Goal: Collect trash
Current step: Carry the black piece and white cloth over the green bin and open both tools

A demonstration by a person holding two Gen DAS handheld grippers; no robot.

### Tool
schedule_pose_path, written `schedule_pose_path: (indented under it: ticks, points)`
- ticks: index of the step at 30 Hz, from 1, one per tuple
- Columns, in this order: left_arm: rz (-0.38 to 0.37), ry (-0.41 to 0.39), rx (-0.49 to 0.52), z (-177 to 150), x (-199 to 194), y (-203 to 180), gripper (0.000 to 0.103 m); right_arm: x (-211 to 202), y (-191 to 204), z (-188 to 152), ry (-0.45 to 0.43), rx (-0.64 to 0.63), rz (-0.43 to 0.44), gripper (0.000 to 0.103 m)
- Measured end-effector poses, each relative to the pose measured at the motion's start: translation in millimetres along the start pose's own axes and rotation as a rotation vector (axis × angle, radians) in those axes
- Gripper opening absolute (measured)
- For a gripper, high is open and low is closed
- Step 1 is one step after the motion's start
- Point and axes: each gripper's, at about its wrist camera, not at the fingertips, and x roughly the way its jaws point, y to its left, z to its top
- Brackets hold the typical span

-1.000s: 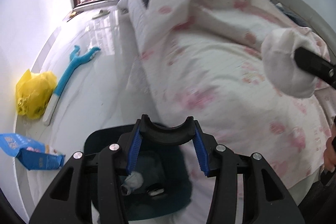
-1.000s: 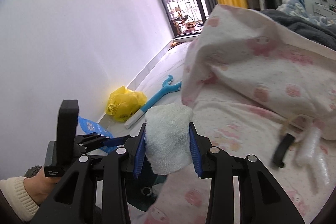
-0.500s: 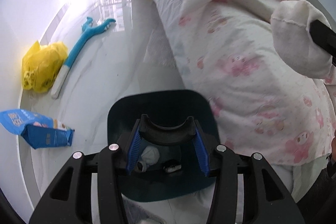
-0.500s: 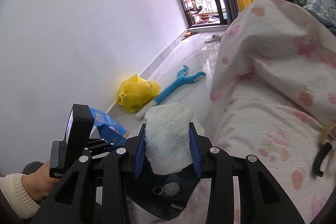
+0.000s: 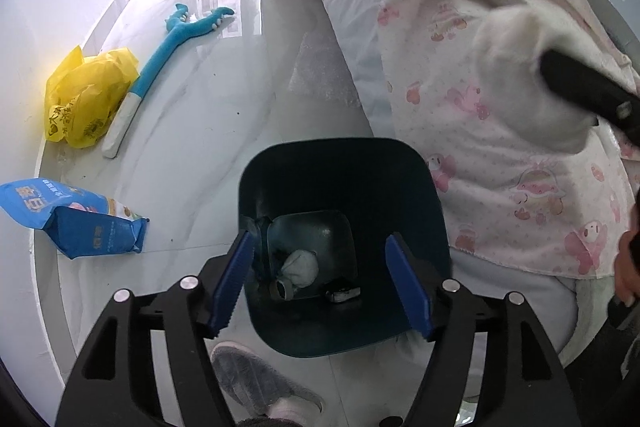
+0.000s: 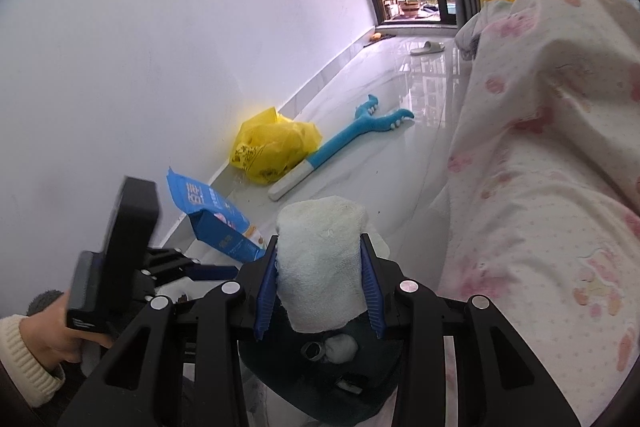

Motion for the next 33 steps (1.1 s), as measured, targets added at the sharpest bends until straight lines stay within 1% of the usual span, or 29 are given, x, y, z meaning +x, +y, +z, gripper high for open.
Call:
schedule_pose_path:
  ticks: [2, 8, 14, 24, 28, 33]
  points:
    - [-0.002, -0.018, -0.006, -0.6, -6.2, 4.4, 0.075, 8.2, 1.4, 0.0, 0.015, -0.001, 0.001, 0.038]
    - [-0.008, -0.082, -0.006, -1.7, -26.5, 14.0, 0.077, 39.6, 10.8, -4.5, 0.085, -0.003, 0.002, 0.038]
    - [-0.02, -0.178, -0.007, -0.9, -51.1, 20.1, 0.08, 67.2, 19.8, -13.5, 0.163, -0.005, -0.003, 0.038]
    - [-0.049, -0.343, -0.019, -0.3, -92.8, 28.6, 0.081, 108.0, 29.4, -35.3, 0.303, -0.009, -0.016, 0.039]
    - [-0.063, -0.396, -0.018, -1.0, -107.6, 31.7, 0.081, 120.8, 34.8, -43.6, 0.346, -0.021, -0.019, 0.039]
    - [-0.071, -0.46, -0.023, -2.1, -123.9, 34.2, 0.085, 134.6, 35.5, -55.3, 0.411, -0.031, -0.039, 0.039]
